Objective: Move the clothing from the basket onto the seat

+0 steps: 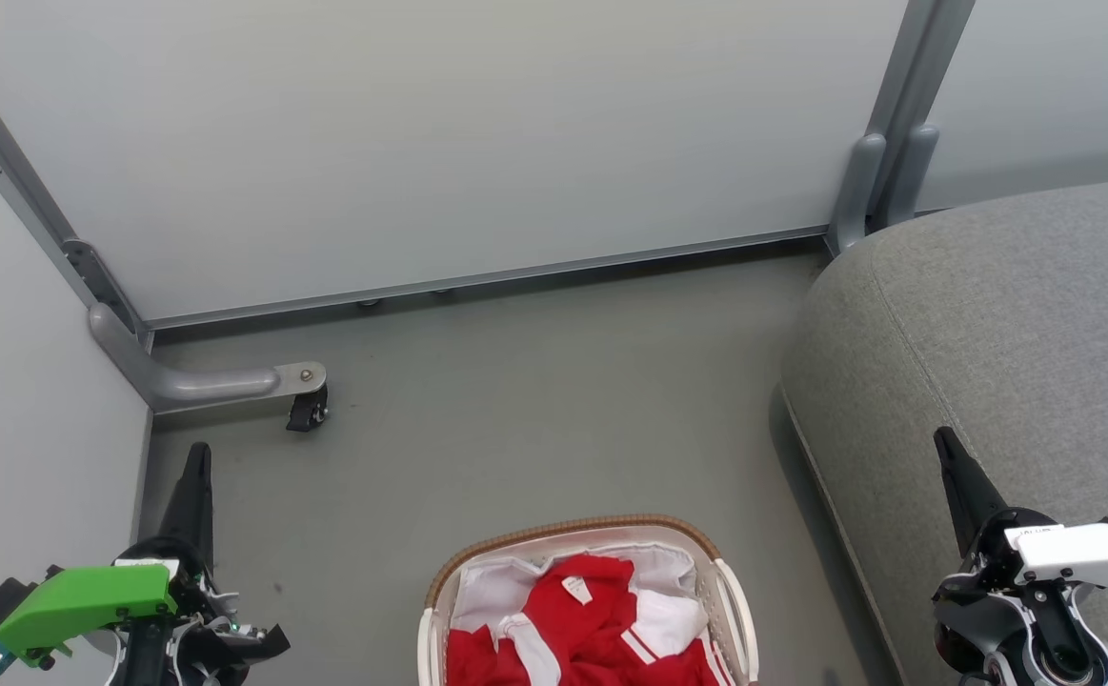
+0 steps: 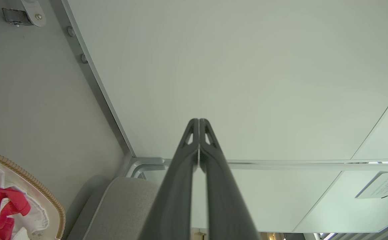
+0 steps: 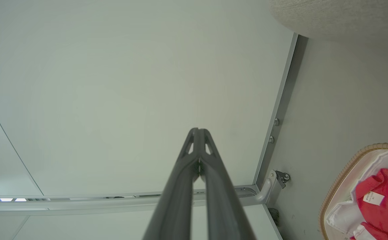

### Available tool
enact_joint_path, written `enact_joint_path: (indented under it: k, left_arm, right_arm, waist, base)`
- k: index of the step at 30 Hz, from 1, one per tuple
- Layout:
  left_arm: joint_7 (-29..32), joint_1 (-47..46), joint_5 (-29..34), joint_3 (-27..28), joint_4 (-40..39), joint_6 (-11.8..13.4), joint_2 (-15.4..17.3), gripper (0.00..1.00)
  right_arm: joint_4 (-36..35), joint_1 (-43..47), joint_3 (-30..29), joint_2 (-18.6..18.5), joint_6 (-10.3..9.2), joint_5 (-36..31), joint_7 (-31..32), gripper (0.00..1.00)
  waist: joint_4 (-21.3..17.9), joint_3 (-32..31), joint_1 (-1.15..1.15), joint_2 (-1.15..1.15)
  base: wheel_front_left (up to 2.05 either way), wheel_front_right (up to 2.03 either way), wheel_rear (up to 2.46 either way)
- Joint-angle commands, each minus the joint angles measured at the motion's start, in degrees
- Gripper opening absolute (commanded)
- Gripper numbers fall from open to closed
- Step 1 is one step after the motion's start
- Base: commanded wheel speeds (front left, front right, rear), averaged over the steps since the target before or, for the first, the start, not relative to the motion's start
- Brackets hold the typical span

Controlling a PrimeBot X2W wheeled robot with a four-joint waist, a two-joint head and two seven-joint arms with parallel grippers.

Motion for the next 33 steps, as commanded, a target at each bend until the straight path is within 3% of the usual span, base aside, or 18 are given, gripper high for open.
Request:
enact_joint_path:
  k: [1, 33]
  left_arm:
    - [0.1, -0.6, 0.1, 0.0, -0.1, -0.4, 0.1, 0.0]
    - [0.1, -0.6, 0.1, 0.0, -0.1, -0.4, 0.1, 0.0]
  right_arm:
    - [-0.2, -0.4, -0.1, -0.3, -0.02, 0.2, 0.1, 0.0]
    - [-0.2, -0.4, -0.1, -0.3, -0.02, 0.2, 0.1, 0.0]
  waist:
    - [0.0, 0.0, 0.0, 0.0]
    - [0.0, 0.0, 0.0, 0.0]
  base:
    - [0.0, 0.0, 0.0]
    - [0.0, 0.0, 0.0]
